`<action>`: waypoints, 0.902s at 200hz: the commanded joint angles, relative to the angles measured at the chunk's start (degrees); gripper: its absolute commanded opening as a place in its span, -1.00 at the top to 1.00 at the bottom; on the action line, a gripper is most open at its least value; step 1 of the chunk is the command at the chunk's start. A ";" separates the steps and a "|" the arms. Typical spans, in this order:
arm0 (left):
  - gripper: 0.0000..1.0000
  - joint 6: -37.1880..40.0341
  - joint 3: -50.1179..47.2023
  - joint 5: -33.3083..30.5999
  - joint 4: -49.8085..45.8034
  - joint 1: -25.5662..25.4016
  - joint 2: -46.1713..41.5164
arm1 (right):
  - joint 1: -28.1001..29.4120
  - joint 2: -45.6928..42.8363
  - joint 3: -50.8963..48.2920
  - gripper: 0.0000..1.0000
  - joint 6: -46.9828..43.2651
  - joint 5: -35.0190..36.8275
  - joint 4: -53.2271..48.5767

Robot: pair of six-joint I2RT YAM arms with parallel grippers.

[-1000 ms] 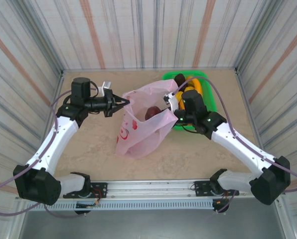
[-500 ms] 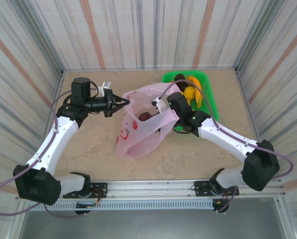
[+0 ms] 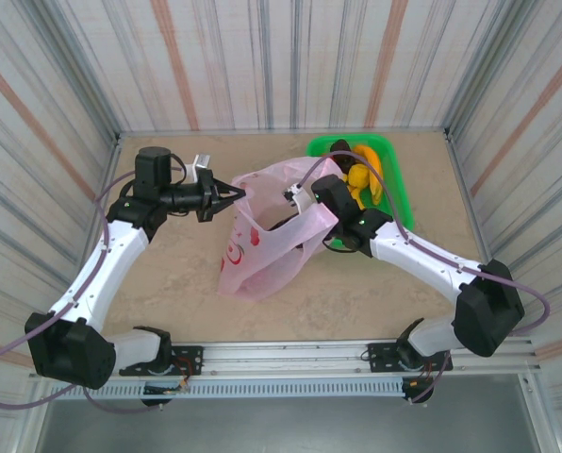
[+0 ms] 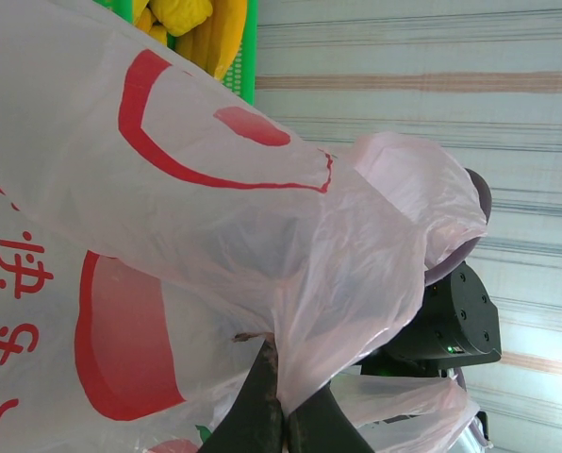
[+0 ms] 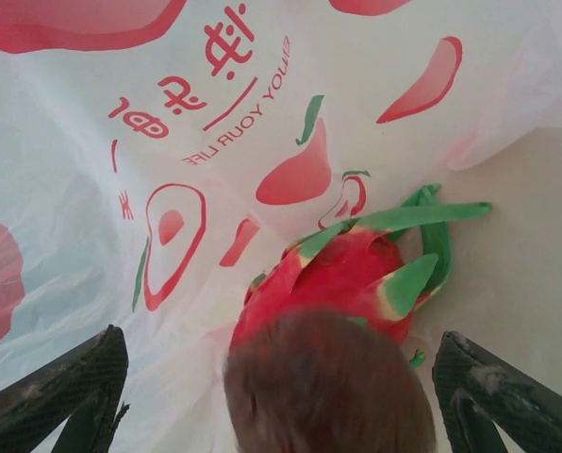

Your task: Place the fake fruits into the plastic bag and tie a complex knot

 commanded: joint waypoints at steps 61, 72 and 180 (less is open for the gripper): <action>1.00 1.47 -0.95 1.00 0.22 -0.41 -0.77 | 0.33 -2.40 1.53 -0.73 -1.03 2.43 -2.22; 1.00 1.47 -0.93 0.97 0.22 -0.41 -0.78 | 0.26 -2.63 1.49 -0.73 -1.12 2.60 -2.33; 1.00 1.99 -0.92 1.12 -0.64 0.01 -0.95 | -1.69 -9.98 -3.72 -0.76 -0.46 8.17 -5.55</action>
